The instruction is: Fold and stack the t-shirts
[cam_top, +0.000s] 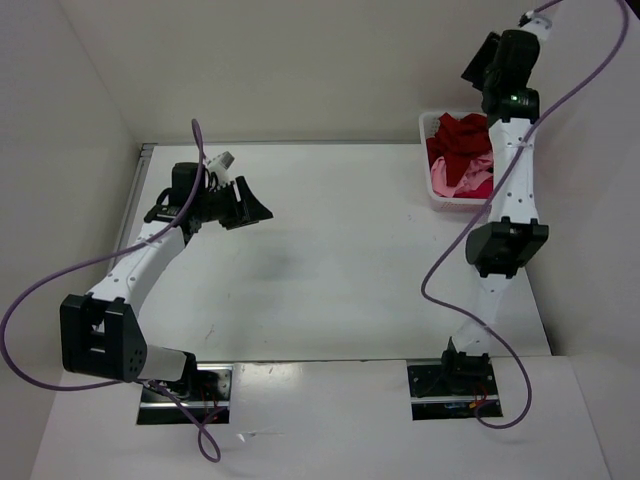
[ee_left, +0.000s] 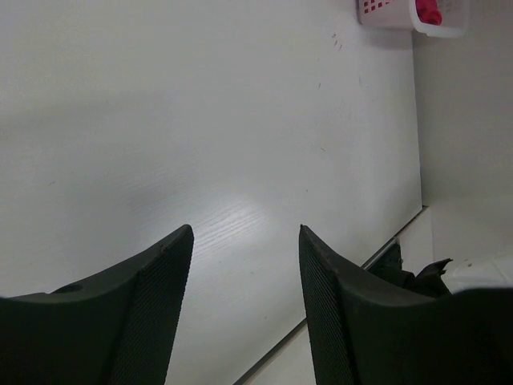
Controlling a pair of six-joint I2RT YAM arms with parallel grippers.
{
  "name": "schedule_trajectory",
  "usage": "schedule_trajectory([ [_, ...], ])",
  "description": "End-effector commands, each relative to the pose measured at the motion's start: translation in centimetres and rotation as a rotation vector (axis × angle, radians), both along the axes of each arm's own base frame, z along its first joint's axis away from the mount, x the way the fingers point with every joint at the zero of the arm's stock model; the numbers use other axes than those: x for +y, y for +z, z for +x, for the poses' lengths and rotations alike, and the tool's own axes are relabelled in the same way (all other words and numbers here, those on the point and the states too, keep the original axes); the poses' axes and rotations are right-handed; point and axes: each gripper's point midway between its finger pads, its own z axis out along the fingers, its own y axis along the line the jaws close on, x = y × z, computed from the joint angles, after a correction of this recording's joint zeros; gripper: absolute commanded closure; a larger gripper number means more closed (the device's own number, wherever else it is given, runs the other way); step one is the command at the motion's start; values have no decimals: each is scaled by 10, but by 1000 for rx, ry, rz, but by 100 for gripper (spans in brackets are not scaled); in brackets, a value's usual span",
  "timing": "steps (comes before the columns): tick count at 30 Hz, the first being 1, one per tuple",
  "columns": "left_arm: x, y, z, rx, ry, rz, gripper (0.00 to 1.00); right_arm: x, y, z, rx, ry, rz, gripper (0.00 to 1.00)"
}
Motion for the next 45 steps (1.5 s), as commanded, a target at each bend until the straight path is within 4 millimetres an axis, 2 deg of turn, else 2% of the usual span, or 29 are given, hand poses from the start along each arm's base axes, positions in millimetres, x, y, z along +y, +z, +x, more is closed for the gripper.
schedule_trajectory([
  [1, -3, 24, 2, -77, -12, -12, 36, -17, -122, 35, 277, 6, 3, 33],
  [2, -3, 24, 2, -77, -12, -12, 36, -24, -148, 41, 325, -2, 11, 33],
  [4, -3, 16, 2, -63, -17, -4, 36, -22, -155, 43, 340, 16, 7, 32],
  [5, -3, 16, 2, -63, -17, -4, 36, -23, -174, 49, 365, 20, 2, 32],
  [9, -4, 5, 2, -30, -24, -5, 36, -24, -204, 58, 414, 24, -1, 32],
  [10, -4, 2, 3, -21, -24, -4, 36, -27, -218, 59, 438, 20, -11, 32],
  [14, -4, -7, 4, -2, -24, -1, 36, -33, -243, 62, 482, -11, -18, 31],
  [16, -5, -9, 7, 4, -20, -7, 36, -35, -244, 65, 474, -20, -23, 31],
  [17, -5, -8, 8, -6, -20, -8, 36, -41, -253, 65, 489, -29, -19, 32],
  [18, -5, -11, 9, 4, -19, -7, 36, -41, -254, 65, 489, -29, -19, 38],
  [20, -5, -11, 9, 4, -19, -7, 36, -42, -270, 68, 512, -28, -16, 45],
  [21, -4, -12, 10, 4, -12, -1, 36, -40, -266, 69, 501, -18, -13, 47],
  [23, -4, -12, 10, 4, -12, -1, 36, -38, -282, 71, 523, -11, 2, 47],
  [26, -3, -13, 11, 3, -5, 4, 36, -38, -288, 72, 532, -11, 4, 61],
  [27, -3, -13, 11, 3, -5, 4, 36, -38, -283, 73, 517, -15, 10, 71],
  [29, -3, -16, 12, 12, -5, 5, 36, -38, -274, 74, 497, -20, 19, 82],
  [30, -3, -16, 12, 12, -5, 5, 36, -36, -269, 76, 484, -12, 21, 88],
  [31, -3, -16, 12, 12, -5, 5, 36, -35, -259, 77, 463, -20, 39, 97],
  [32, -3, -15, 13, 3, -5, 4, 36, -33, -246, 77, 435, -14, 48, 100],
  [33, -3, -15, 13, 3, -5, 4, 36, -30, -219, 77, 380, -5, 61, 100],
  [36, -3, -14, 13, 9, 0, -1, 36, -23, -165, 71, 281, 21, 69, 100],
  [37, -5, -14, 12, 10, -7, -7, 36, -19, -125, 62, 209, 29, 75, 100],
  [39, -5, -8, 15, -4, -3, -15, 36, -9, -80, 50, 125, 72, 86, 100],
  [40, -5, -8, 15, -4, -3, -15, 36, -2, -26, 31, 19, 94, 86, 100],
  [41, -7, -1, 17, -16, -5, -29, 36, 3, -4, 21, -24, 117, 81, 100],
  [42, -7, 4, 19, -28, -6, -31, 36, 13, 9, 14, -49, 160, 105, 100],
  [43, -8, 6, 21, -32, -1, -39, 36, 22, 66, -14, -174, 193, 80, 100],
  [44, -9, 12, 24, -49, 3, -47, 36, 39, 86, -27, -221, 255, 97, 100],
  [45, -10, 19, 26, -63, -5, -54, 36, 46, 95, -37, -242, 286, 104, 100],
])
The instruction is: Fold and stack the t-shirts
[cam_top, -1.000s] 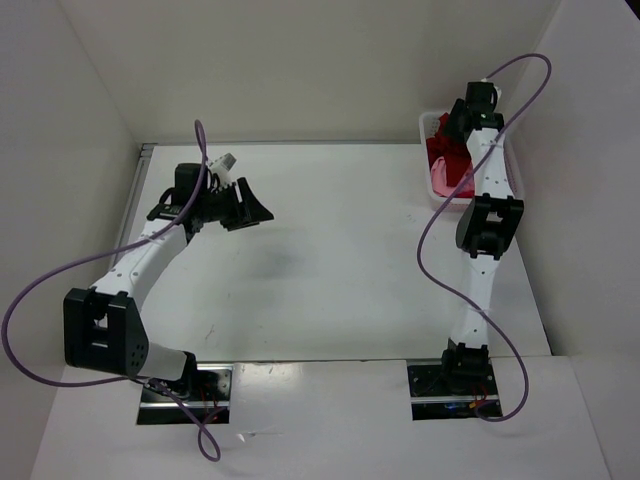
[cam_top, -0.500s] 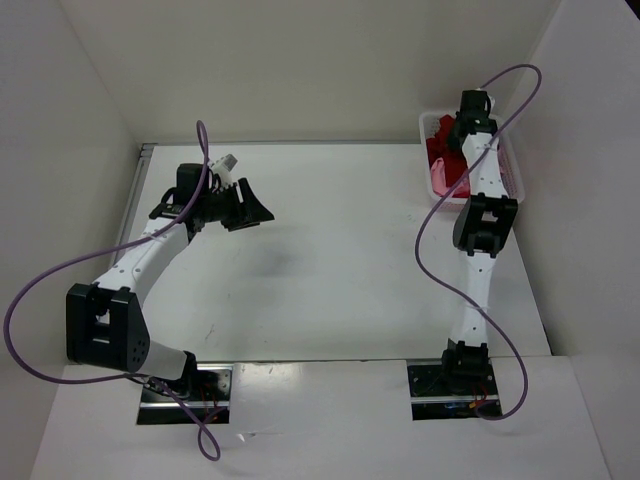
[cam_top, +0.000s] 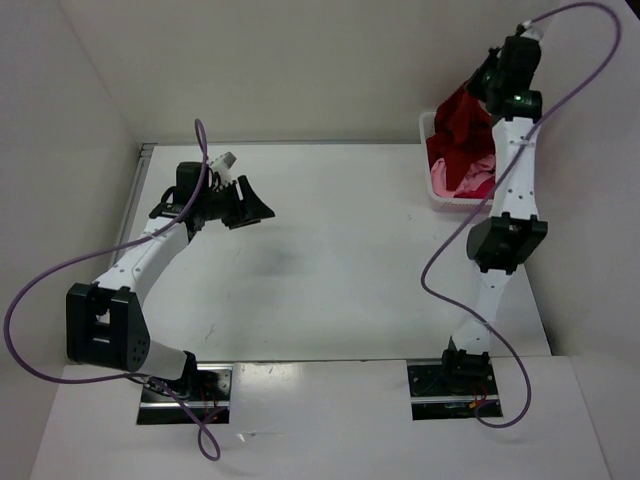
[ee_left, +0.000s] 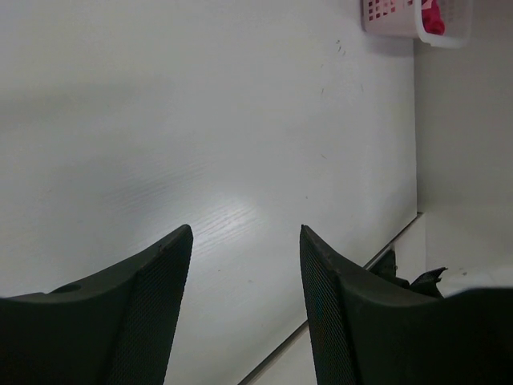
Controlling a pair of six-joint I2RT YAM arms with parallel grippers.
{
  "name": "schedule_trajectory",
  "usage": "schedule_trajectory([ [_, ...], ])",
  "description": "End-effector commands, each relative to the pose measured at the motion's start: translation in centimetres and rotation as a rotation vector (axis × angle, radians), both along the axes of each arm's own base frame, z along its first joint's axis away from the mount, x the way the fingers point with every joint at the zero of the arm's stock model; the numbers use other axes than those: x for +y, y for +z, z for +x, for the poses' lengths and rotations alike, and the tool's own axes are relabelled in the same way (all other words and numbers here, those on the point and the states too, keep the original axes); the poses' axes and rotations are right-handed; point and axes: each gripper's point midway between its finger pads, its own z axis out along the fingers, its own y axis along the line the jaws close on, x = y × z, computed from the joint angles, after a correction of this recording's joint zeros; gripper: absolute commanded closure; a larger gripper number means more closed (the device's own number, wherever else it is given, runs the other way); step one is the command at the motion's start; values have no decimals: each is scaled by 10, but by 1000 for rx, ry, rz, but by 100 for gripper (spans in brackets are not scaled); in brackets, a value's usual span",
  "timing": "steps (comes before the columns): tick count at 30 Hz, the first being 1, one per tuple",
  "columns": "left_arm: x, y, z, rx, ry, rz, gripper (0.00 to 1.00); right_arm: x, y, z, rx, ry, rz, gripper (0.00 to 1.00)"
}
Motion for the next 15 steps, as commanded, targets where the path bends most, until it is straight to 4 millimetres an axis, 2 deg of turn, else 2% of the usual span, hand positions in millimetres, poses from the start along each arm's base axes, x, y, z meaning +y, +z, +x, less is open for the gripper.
schedule_trajectory([
  [1, -8, 36, 18, -109, -17, -42, 36, 61, 226, -105, -525, 196, 22, 100],
  [3, -8, 46, 23, -128, -3, -45, 36, 96, 254, -132, -592, 328, 63, 100],
  [5, -5, 50, 26, -136, 13, -36, 36, 150, 298, -181, -702, 536, 110, 100],
  [7, -1, 50, 30, -130, 50, -21, 36, 184, 322, -213, -774, 667, 131, 100],
  [8, 8, 59, 35, -138, 91, -33, 36, 204, 347, -245, -862, 757, 136, 100],
  [9, 15, 59, 38, -132, 119, -34, 36, 220, 356, -270, -884, 862, 172, 100],
  [10, 30, 64, 43, -133, 173, -43, 36, 229, 370, -292, -941, 923, 176, 100],
  [13, 52, 72, 45, -135, 238, -54, 36, 241, 374, -312, -948, 1026, 223, 100],
  [15, 67, 75, 47, -139, 279, -60, 36, 247, 364, -303, -911, 1044, 245, 100],
])
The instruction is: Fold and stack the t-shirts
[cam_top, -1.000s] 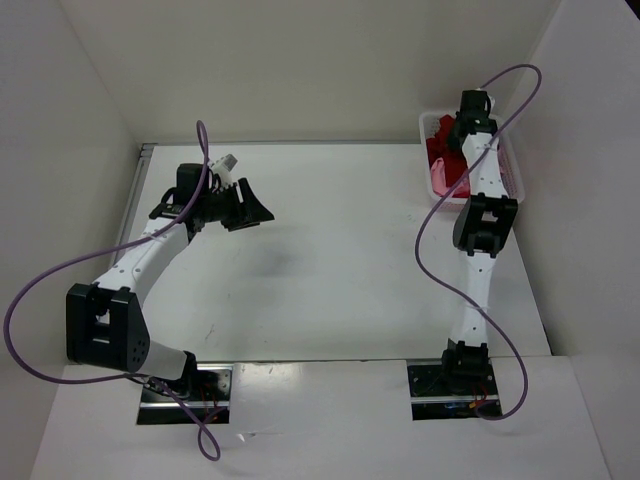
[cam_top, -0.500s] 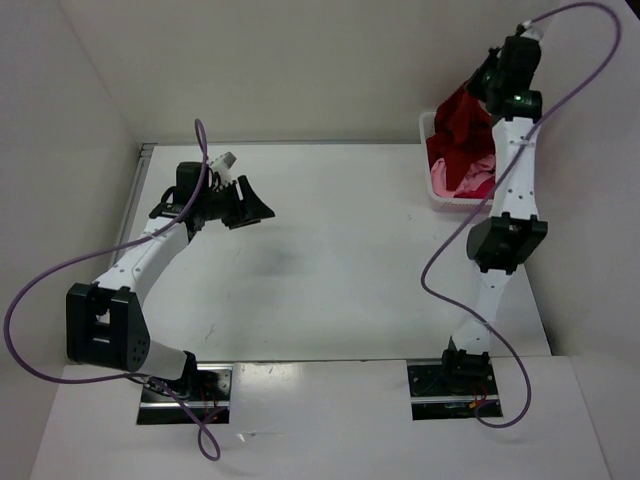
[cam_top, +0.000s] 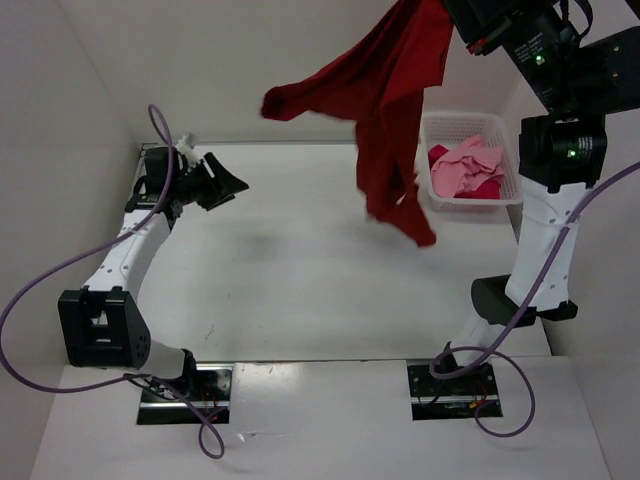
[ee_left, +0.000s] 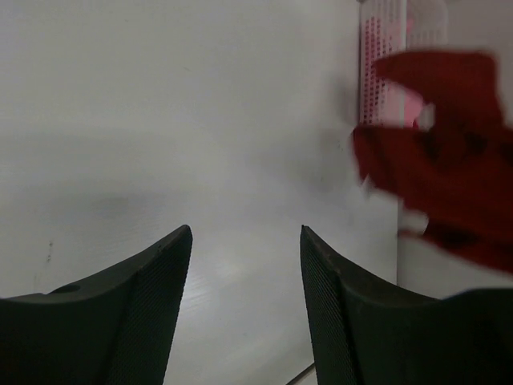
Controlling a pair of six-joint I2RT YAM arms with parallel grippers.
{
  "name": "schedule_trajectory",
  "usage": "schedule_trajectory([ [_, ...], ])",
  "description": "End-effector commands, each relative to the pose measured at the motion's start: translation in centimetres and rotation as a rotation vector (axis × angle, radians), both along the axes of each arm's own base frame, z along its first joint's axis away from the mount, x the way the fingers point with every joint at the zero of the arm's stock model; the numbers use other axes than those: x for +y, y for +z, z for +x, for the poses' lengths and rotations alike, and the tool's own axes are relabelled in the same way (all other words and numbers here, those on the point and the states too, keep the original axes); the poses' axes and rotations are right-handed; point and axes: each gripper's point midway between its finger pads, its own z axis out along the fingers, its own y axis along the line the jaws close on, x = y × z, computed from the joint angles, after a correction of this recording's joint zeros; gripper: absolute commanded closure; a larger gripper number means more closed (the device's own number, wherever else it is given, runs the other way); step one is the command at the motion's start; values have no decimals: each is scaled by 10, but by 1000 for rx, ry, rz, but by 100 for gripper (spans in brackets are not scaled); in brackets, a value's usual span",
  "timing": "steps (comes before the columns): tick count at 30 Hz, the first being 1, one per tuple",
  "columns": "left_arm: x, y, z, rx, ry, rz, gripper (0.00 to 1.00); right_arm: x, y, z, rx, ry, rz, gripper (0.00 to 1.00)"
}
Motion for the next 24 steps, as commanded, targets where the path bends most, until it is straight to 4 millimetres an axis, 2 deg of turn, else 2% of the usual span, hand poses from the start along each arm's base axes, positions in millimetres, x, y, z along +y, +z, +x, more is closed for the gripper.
schedule_trajectory([
  [1, 24, 33, 7, -67, 93, -31, 35, 26, -39, 35, 130, 153, -43, 100],
  [2, 24, 33, 7, -58, 101, -43, 35, 27, -50, 46, 167, 154, -46, 100],
  [3, 28, 31, 6, -56, 117, -50, 33, 30, -90, 83, 282, 126, -74, 100],
  [4, 28, 34, 7, -66, 120, -57, 33, 30, -91, 84, 269, 117, -86, 100],
  [5, 31, 29, 5, -52, 133, -64, 33, 35, -148, 120, 421, 114, -108, 100],
  [6, 31, 24, 3, -41, 134, -64, 33, 34, -172, 138, 463, 88, -111, 100],
  [7, 31, 22, 3, -41, 134, -64, 33, 32, -235, 165, 606, 48, -127, 100],
  [9, 31, 10, -2, -19, 135, -64, 33, 20, -291, 187, 708, 1, -132, 100],
  [10, 31, 6, -6, -21, 128, -52, 33, 10, -349, 199, 830, -54, -127, 100],
  [11, 34, -8, -12, 5, 131, -22, 33, -6, -374, 207, 876, -96, -116, 100],
  [12, 33, -17, -15, 21, 129, 0, 33, -14, -399, 214, 909, -110, -113, 100],
  [13, 29, -23, -20, 28, 118, 25, 33, -19, -435, 218, 995, -108, -101, 100],
  [14, 31, -32, -22, 44, 130, 60, 33, -23, -455, 225, 1042, -102, -95, 100],
  [15, 22, -34, -24, 29, 94, 91, 33, -21, -489, 240, 1138, -86, -106, 100],
  [17, 12, -44, -29, 48, 61, 133, 33, -10, -512, 257, 1201, -85, -152, 100],
  [18, 2, -45, -29, 28, 31, 180, 33, 12, -484, 271, 1132, -75, -175, 100],
  [19, -4, -49, -30, 36, 9, 205, 33, 23, -516, 280, 1213, -82, -208, 100],
  [20, -11, -46, -27, 17, -9, 225, 33, 33, -513, 289, 1210, -107, -218, 100],
  [21, -14, -53, -26, 23, -13, 258, 33, 48, -453, 304, 1080, -98, -201, 100],
  [22, -29, -52, -29, 2, -58, 282, 33, 73, -489, 307, 1163, -74, -244, 100],
  [23, -35, -55, -27, 5, -75, 301, 33, 82, -407, 313, 979, -85, -178, 99],
  [24, -39, -56, -25, -2, -77, 325, 32, 91, -395, 311, 953, -68, -155, 95],
])
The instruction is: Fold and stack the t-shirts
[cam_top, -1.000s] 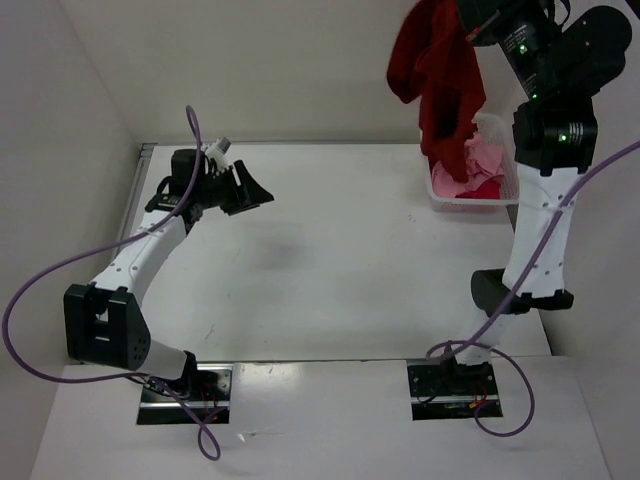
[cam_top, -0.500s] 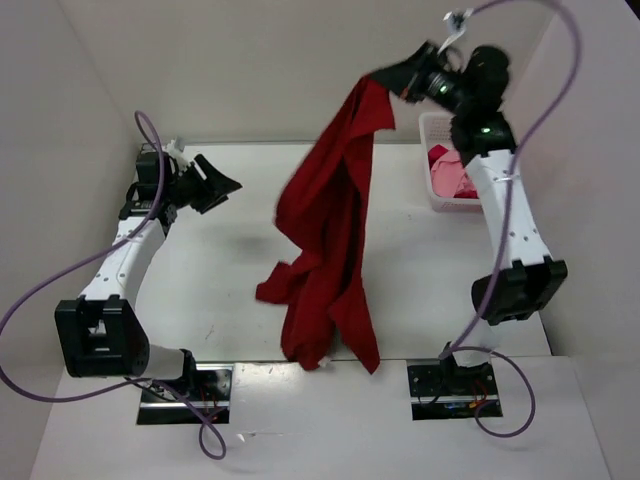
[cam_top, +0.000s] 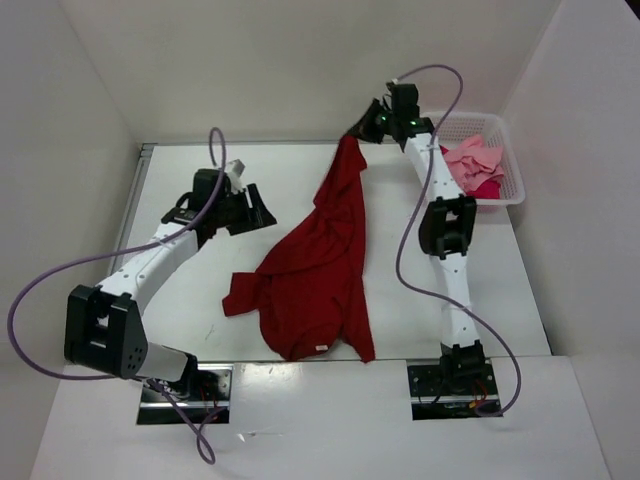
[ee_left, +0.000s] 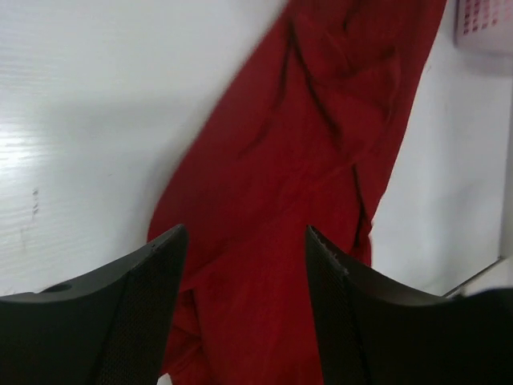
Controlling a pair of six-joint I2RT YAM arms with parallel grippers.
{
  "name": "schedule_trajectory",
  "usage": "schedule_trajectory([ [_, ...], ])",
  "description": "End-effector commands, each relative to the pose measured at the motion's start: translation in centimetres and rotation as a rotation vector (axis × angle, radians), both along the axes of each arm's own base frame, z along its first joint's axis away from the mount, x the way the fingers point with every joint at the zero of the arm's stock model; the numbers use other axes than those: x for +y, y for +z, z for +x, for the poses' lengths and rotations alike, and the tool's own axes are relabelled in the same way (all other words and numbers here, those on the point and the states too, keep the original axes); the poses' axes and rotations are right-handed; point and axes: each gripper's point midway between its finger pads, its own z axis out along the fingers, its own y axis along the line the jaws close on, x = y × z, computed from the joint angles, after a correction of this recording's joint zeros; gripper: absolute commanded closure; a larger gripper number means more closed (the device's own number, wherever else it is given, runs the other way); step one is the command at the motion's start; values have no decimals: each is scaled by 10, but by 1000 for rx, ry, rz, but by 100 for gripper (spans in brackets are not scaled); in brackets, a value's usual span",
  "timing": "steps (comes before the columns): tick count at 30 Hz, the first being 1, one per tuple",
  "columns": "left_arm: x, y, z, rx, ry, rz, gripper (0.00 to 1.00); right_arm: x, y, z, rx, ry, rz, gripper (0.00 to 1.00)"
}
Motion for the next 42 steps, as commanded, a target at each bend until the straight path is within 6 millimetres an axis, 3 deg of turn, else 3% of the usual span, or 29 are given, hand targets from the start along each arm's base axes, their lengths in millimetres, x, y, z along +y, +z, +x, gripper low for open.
schedule_trajectory([
  [1, -15, 2, 15, -79, -64, 134, 32, 63, 156, -12, -348, 64, 98, 90],
  [2, -20, 2, 16, -87, -80, 148, 30, 77, 136, -19, -229, 125, 177, 75],
  [3, -23, 10, 25, -123, -76, 168, 30, 76, 139, -20, -228, 114, 173, 66],
  [4, -35, 6, 26, -137, -116, 197, 27, 66, 157, -25, -269, 88, 123, 56],
  [5, -40, 5, 29, -143, -124, 213, 27, 65, 135, -33, -238, 93, 4, 46],
  [6, -43, 7, 35, -160, -112, 228, 26, 58, 131, -33, -236, 44, -76, 37],
  [7, -49, 15, 43, -196, -117, 234, 26, 50, 128, -38, -220, 33, -122, 37],
  [9, -57, 8, 54, -200, -119, 239, 25, 48, 123, -64, -166, 43, -193, 37],
  [10, -59, 1, 62, -195, -107, 239, 25, 41, 127, -68, -179, 24, -216, 37],
  [12, -66, 7, 78, -217, -103, 231, 23, 27, 142, -96, -248, -18, -208, 42],
  [13, -72, -6, 83, -190, -120, 230, 23, 12, 146, -105, -262, -56, -203, 52],
  [14, -77, -7, 87, -182, -123, 210, 23, -17, 112, -116, -181, -97, -221, 62],
  [15, -83, 0, 95, -192, -123, 188, 23, -32, 138, -138, -213, -118, -194, 71],
  [16, -93, -15, 96, -163, -144, 198, 23, -39, 131, -151, -189, -97, -177, 83],
  [17, -98, -18, 100, -166, -139, 212, 23, -49, 94, -169, -103, -102, -197, 87],
  [18, -111, -21, 100, -169, -155, 218, 23, -54, 99, -191, -109, -94, -210, 90],
  [19, -119, -25, 109, -177, -159, 235, 23, -56, 59, -212, -22, -81, -254, 91],
  [21, -138, -32, 113, -184, -181, 261, 23, -56, 40, -243, 16, -56, -277, 89],
  [22, -141, -56, 116, -146, -194, 304, 21, -58, 24, -257, 64, -56, -280, 86],
  [23, -143, -47, 130, -173, -167, 311, 20, -62, -8, -279, 154, -63, -280, 69],
  [24, -148, -67, 131, -147, -183, 343, 19, -58, -8, -291, 147, -58, -260, 58],
  [25, -148, -71, 136, -142, -176, 353, 18, -61, -31, -308, 209, -61, -264, 48],
  [26, -147, -75, 142, -141, -159, 371, 17, -54, -34, -316, 227, -45, -231, 37],
  [27, -151, -81, 149, -137, -160, 374, 16, -47, -38, -324, 242, -25, -222, 35],
  [30, -160, -90, 163, -131, -161, 376, 16, -29, -46, -338, 262, 4, -216, 30],
  [33, -163, -111, 168, -101, -174, 399, 21, -23, -57, -336, 280, -5, -223, 27],
  [34, -164, -109, 174, -113, -163, 402, 23, -18, -63, -336, 282, 11, -227, 27],
  [36, -158, -125, 173, -88, -161, 438, 37, -14, -74, -337, 304, 15, -229, 26],
  [42, -155, -124, 179, -104, -134, 454, 72, 6, -104, -334, 350, 85, -262, 24],
])
